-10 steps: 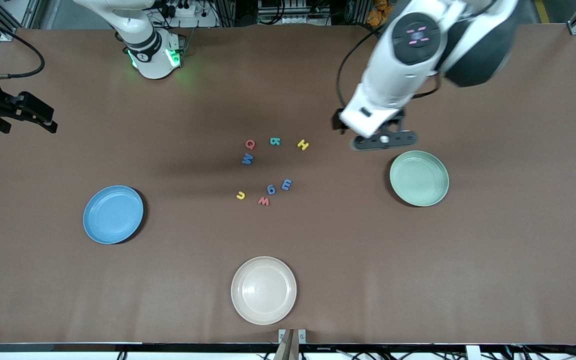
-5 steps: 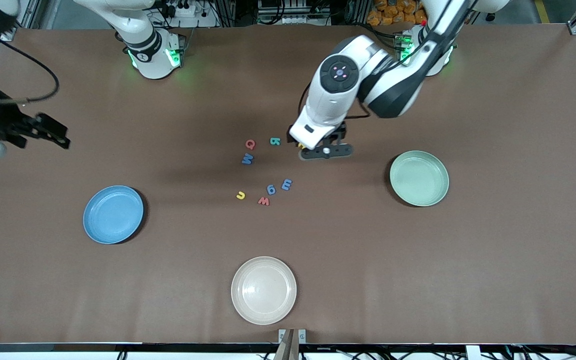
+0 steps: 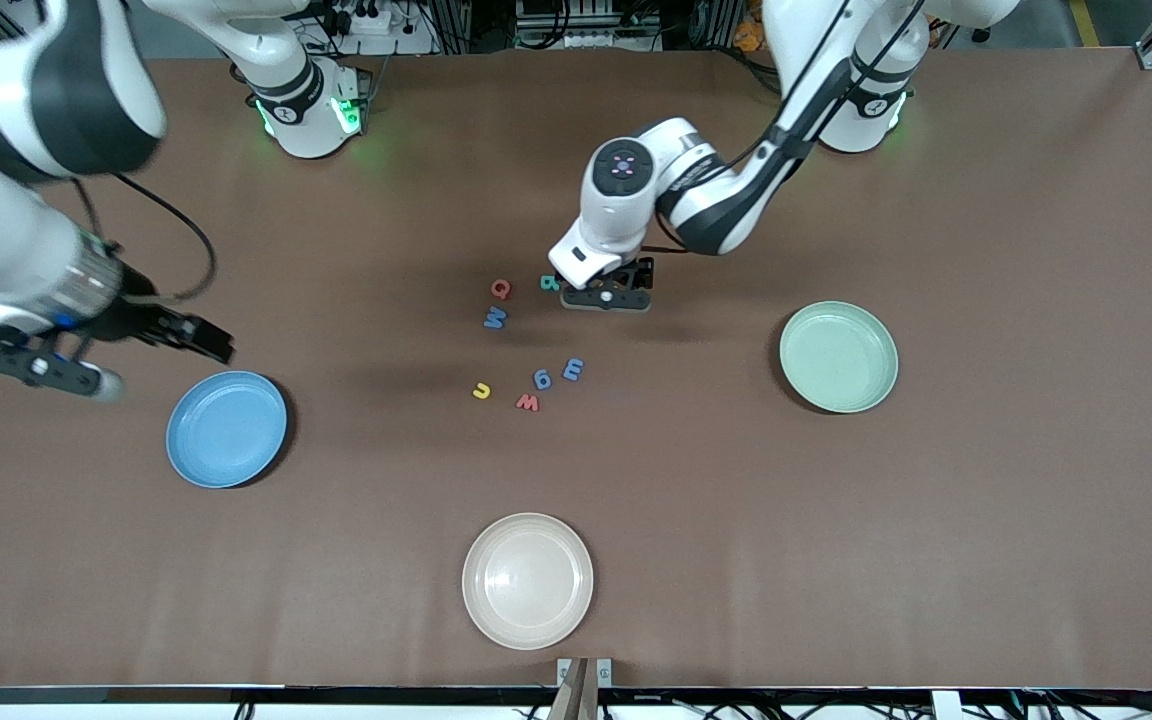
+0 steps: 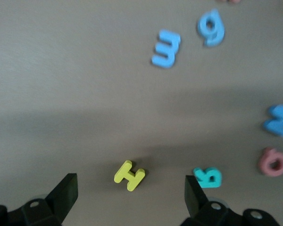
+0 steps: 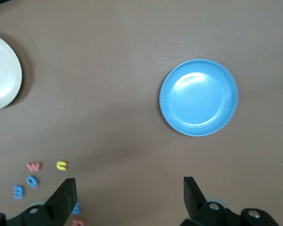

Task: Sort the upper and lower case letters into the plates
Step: 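Grasp the yellow H with the left gripper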

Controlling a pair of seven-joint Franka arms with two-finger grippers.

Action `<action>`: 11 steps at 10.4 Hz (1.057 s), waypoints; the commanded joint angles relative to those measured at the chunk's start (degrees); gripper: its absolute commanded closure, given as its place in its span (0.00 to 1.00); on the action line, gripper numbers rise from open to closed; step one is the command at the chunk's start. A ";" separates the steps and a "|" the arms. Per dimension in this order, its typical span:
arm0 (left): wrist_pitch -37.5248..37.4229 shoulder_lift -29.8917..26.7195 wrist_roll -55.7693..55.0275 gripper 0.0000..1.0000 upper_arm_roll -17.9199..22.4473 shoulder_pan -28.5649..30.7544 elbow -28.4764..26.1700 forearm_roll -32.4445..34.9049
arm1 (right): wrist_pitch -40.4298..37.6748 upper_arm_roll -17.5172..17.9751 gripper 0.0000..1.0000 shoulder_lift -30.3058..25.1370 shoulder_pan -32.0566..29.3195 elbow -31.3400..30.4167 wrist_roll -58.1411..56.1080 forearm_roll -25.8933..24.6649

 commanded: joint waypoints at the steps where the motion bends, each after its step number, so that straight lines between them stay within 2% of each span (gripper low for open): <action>1: 0.94 3.32 -0.26 0.00 -1.28 -1.25 0.43 6.82 | 6.67 0.08 0.00 6.12 1.33 1.25 11.21 0.93; 3: 1.03 6.05 8.13 0.00 -2.51 -1.08 0.43 11.32 | 8.11 0.08 0.00 8.24 2.03 1.25 14.39 0.84; 6: 1.30 5.89 27.73 0.00 -2.51 -0.38 0.51 11.24 | 8.11 0.00 0.00 11.40 6.32 1.95 27.12 0.59; 8: 1.30 5.80 33.12 0.00 -2.51 -0.20 1.13 10.72 | 8.90 -0.01 0.00 14.48 8.88 3.53 29.78 0.84; 11: 2.52 6.76 37.28 0.00 -2.43 0.33 0.78 10.63 | 9.69 0.00 0.00 14.67 9.42 3.54 29.88 1.37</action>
